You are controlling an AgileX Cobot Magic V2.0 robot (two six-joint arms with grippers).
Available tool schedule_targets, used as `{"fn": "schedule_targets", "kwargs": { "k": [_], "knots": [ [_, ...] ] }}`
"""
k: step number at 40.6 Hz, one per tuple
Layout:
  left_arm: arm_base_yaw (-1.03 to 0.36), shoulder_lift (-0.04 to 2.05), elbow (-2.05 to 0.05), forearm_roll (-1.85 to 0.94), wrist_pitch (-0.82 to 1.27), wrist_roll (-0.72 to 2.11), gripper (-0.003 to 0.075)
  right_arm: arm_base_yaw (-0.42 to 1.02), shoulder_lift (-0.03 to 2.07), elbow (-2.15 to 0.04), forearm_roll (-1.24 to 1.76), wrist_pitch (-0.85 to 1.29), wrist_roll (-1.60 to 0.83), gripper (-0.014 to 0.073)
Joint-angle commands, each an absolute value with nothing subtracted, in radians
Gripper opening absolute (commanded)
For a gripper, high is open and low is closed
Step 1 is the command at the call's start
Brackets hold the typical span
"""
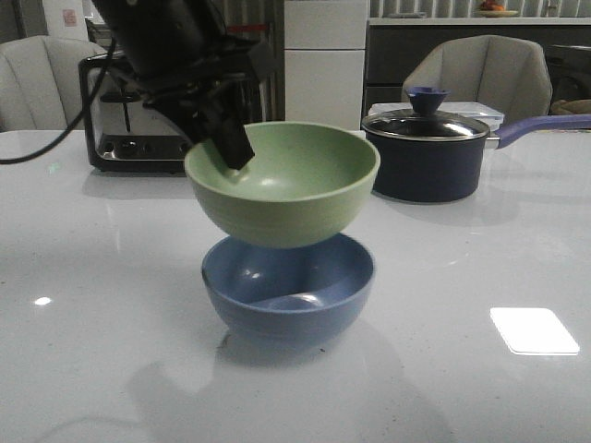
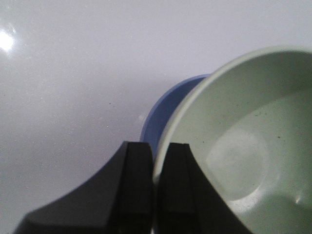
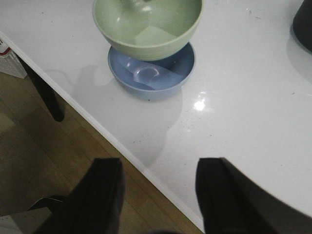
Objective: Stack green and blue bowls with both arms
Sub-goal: 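Lift the green bowl with the left gripper and lower it into the blue bowl, then open the left gripper and lift it away from the stacked bowls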
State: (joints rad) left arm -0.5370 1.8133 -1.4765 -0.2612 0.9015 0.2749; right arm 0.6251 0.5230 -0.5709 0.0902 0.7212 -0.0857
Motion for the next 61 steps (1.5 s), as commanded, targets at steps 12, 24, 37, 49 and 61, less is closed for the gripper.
{"fn": "schedule_targets", "kwargs": {
  "k": [12,24,37,49,61],
  "knots": [
    [-0.545,1.879,-1.516,-0.32,0.843,0.276,0.0094,0.625,0.526,-0.598,0.084,0.651,-0.097,0.0445],
    [-0.545,1.893,-1.516,-0.328,0.841,0.276,0.0406,0.625,0.526,-0.598,0.084,0.651,-0.097,0.0445],
    [-0.545,1.735,-1.515,-0.297,0.862,0.277,0.0475,0.625,0.526,-0.598,0.084,0.651,-0.097,0.0445],
    [-0.585,1.398,-1.354,-0.264,0.861,0.283,0.0475,0.625,0.526,-0.598,0.084,0.651,-0.097,0.0445],
    [-0.597,1.02,-1.04,-0.225,0.85,0.283,0.0475,0.625,0.526,-0.598,0.084,0.651,-0.097,0.0445]
  ]
}}
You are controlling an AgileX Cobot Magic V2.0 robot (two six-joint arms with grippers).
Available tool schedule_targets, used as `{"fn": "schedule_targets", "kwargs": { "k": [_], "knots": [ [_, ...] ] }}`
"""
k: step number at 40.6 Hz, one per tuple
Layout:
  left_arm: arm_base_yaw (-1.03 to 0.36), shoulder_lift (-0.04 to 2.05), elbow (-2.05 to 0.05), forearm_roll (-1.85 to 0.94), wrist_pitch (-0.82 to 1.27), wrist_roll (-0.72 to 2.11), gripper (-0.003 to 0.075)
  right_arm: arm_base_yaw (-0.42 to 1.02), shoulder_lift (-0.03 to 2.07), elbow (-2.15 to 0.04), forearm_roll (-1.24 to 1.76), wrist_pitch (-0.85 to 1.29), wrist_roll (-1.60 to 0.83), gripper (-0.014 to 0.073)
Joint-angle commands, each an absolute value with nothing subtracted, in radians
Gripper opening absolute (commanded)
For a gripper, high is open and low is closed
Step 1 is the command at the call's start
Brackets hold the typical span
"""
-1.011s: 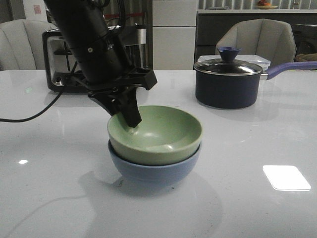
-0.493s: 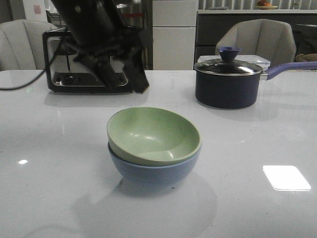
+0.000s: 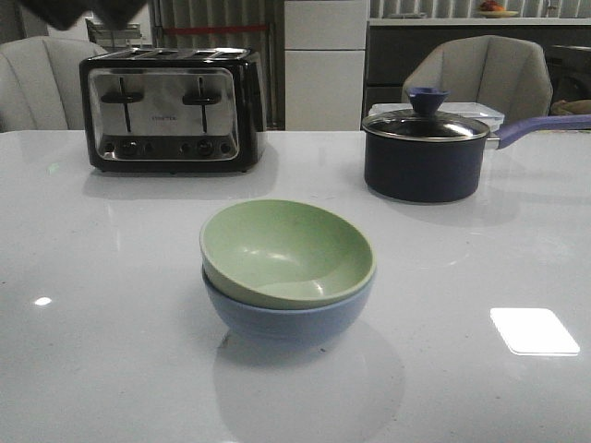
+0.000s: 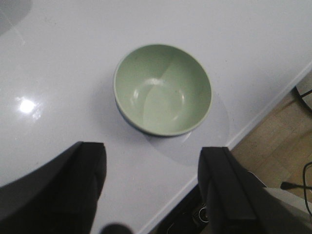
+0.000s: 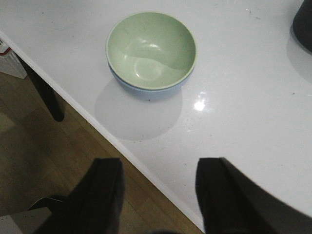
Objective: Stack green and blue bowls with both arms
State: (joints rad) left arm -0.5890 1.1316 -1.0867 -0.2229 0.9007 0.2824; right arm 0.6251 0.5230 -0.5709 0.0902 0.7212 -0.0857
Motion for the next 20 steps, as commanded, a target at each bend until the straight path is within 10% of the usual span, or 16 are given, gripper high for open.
{"fn": "schedule_targets", "kwargs": {
  "k": [1,20],
  "knots": [
    [-0.597,0.989,-1.008,-0.221,0.848,0.283,0.0475,0.625,0.526,-0.598,0.084,0.651,-0.097,0.0445],
    [-0.597,0.508,-0.646,-0.14,0.732,0.281,0.0475,0.625,0.526,-0.598,0.084,0.688,-0.097,0.0445]
  ]
}}
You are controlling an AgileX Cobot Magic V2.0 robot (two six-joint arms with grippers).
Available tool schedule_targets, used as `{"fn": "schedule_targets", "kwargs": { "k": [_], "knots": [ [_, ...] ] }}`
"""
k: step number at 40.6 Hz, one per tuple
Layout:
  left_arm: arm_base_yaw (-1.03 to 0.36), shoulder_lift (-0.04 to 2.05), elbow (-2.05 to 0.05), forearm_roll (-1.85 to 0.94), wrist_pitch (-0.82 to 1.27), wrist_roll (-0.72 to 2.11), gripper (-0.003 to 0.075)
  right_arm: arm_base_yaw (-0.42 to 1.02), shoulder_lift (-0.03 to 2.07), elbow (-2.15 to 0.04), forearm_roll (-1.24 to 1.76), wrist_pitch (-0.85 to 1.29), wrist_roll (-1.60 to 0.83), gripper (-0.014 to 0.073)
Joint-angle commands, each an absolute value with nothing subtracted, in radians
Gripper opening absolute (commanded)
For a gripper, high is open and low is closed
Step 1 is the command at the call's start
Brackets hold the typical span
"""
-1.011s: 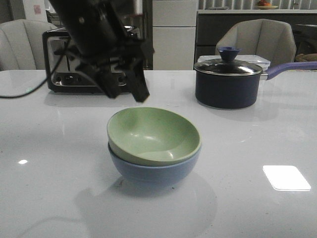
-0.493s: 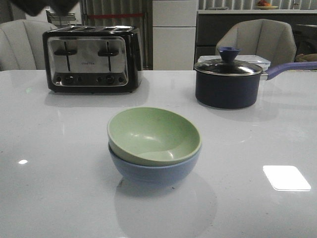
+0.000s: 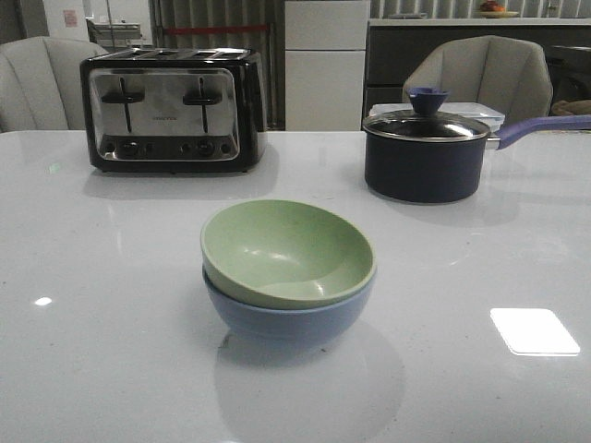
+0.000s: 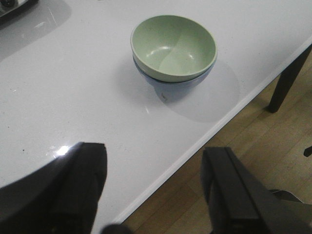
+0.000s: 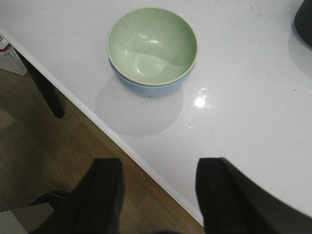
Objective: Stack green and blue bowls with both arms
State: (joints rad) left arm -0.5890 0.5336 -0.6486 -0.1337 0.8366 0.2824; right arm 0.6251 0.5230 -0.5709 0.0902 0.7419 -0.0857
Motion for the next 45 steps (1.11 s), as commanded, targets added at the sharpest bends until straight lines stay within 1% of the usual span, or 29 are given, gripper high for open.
{"fn": "schedule_targets", "kwargs": {
  "k": [1,6,9,12,13,18,21,24,45],
  "knots": [
    [-0.597,0.503,-0.638,-0.14,0.73,0.281,0.0475,0.625,0.526,-0.598,0.084,0.693,-0.097,0.0445],
    [-0.597,0.5,-0.629,-0.14,0.722,0.281,0.0471,0.625,0.526,-0.598,0.084,0.712,-0.097,0.0445],
    [-0.597,0.5,-0.629,-0.14,0.716,0.281,0.0429,0.625,0.526,-0.598,0.084,0.714,-0.097,0.0428],
    [-0.597,0.5,-0.629,-0.14,0.704,0.281,0.0352,0.625,0.526,-0.598,0.084,0.714,-0.097,0.0363],
    [-0.597,0.5,-0.629,-0.14,0.7,0.281,0.0321,0.625,0.526,-0.598,0.084,0.714,-0.097,0.0319],
    [-0.597,0.5,-0.629,-0.14,0.696,0.281,0.02,0.625,0.526,-0.598,0.084,0.714,-0.097,0.0172],
    [-0.597,0.5,-0.629,-0.14,0.696,0.281,0.0139,0.625,0.526,-0.598,0.084,0.714,-0.097,0.0094],
    [-0.597,0.5,-0.629,-0.14,0.696,0.281,0.0089,0.625,0.526,-0.598,0.084,0.714,-0.097,0.005],
    [-0.597,0.5,-0.629,-0.14,0.696,0.281,0.0093,0.625,0.526,-0.598,0.084,0.715,-0.097,0.0057]
  ]
}}
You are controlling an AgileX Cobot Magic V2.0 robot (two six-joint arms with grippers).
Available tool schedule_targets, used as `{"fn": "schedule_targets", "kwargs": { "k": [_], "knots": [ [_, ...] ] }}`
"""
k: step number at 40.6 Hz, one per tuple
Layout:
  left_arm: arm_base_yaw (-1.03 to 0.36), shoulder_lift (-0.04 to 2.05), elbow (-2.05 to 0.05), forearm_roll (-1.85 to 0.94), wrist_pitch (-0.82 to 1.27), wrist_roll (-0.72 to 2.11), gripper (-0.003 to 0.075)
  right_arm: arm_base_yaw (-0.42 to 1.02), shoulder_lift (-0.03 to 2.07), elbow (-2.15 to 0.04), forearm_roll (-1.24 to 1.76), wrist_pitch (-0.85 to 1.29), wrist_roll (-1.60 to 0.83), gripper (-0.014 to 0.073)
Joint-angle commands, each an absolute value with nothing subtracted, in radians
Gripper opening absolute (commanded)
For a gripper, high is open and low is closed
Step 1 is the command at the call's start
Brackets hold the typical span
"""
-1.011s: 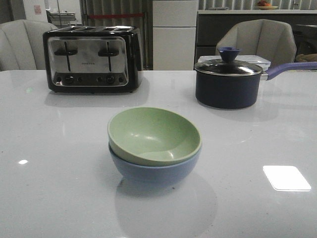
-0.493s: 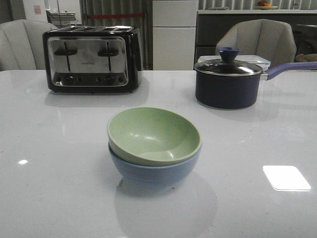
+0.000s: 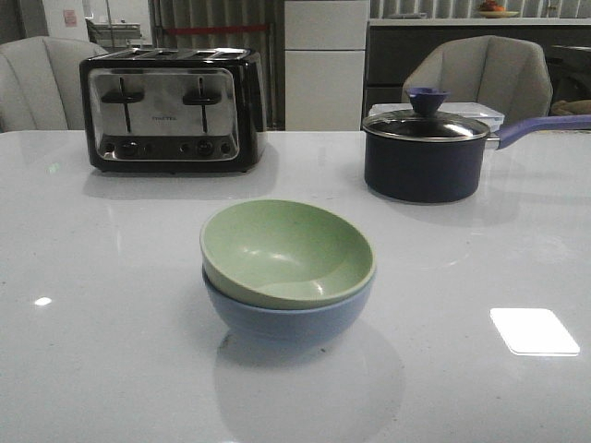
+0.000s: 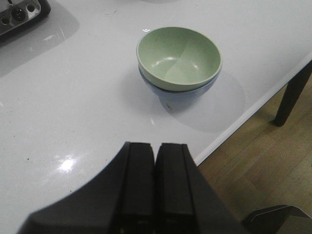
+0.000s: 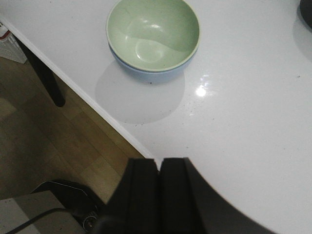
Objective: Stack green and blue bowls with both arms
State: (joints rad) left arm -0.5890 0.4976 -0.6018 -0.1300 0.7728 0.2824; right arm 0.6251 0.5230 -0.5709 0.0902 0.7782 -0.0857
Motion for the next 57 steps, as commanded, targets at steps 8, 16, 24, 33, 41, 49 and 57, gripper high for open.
{"fn": "schedule_targets", "kwargs": {
  "k": [8,16,24,33,41,49,57],
  "knots": [
    [-0.541,0.422,-0.579,-0.142,0.672,0.286,0.0093,0.625,0.526,-0.598,0.084,0.716,-0.097,0.0057],
    [-0.272,0.233,-0.421,-0.122,0.462,0.282,0.0093,0.625,0.526,-0.598,0.084,0.716,-0.097,0.0057],
    [-0.067,0.072,-0.266,-0.192,0.292,0.282,0.0093,0.625,0.526,-0.598,0.084,0.716,-0.097,0.0057],
    [-0.021,-0.028,-0.112,-0.219,0.117,0.195,0.0093,0.625,0.526,-0.598,0.084,0.715,-0.097,0.0057],
    [-0.021,-0.026,-0.016,-0.048,0.0,-0.014,0.0093,0.625,0.526,-0.598,0.084,0.716,-0.097,0.0057],
    [-0.019,-0.026,0.008,-0.048,-0.054,0.02,0.0093,0.625,0.526,-0.598,0.084,0.716,-0.097,0.0057],
    [-0.021,-0.026,0.008,-0.053,-0.054,0.044,0.0093,0.625,0.526,-0.598,0.084,0.716,-0.097,0.0057]
  ]
}}
